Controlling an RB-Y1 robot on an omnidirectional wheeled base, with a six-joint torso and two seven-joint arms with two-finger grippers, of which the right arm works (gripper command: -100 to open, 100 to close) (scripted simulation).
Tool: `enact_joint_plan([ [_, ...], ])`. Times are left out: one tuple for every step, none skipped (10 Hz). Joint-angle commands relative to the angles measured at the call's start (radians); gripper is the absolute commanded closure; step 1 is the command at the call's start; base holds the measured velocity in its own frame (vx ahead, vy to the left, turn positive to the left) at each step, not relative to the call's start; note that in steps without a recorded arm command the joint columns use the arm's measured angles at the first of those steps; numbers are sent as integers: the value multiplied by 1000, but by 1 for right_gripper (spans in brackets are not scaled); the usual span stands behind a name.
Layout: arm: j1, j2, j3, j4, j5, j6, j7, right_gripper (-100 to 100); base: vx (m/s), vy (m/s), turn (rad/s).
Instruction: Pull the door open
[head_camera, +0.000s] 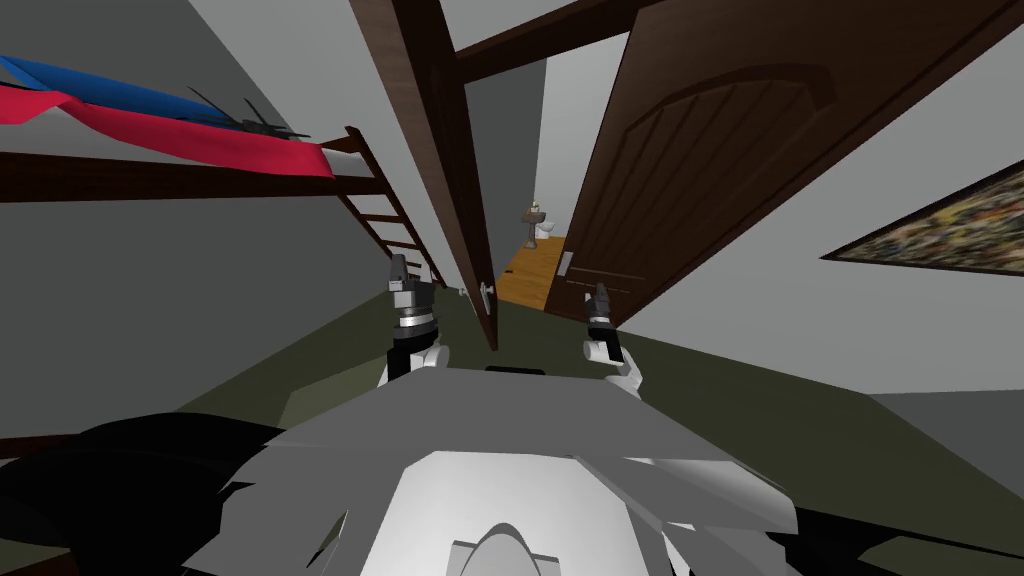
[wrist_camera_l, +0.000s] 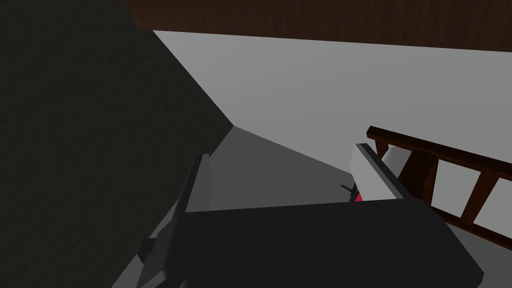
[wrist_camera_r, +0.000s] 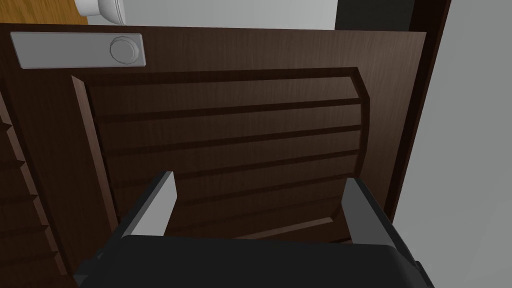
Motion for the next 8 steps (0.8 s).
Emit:
enact_joint_plan([
  [-11, -6, -5, 41, -3, -9, 0, -100, 45, -7, 48],
  [-33, -15, -16, 77, -10, -14, 2, -100, 50, -2, 90],
  [-33, -15, -16, 87, -10, -14, 2, -100, 44, -3, 37],
  [-55, -25, -26, 125, -17, -19, 5, -100, 44, -5, 79],
  [-76, -35, -36, 158, -24, -23, 7, -100, 66, -4, 120],
  [-76, -35, -36, 178, -24, -23, 7, -100, 63, -6, 51],
  [-98, -45, -47, 213, -31, -28, 9, -100, 70, -9, 75],
  [-98, -45, -47, 224, -31, -28, 9, -100, 52, -8, 52],
])
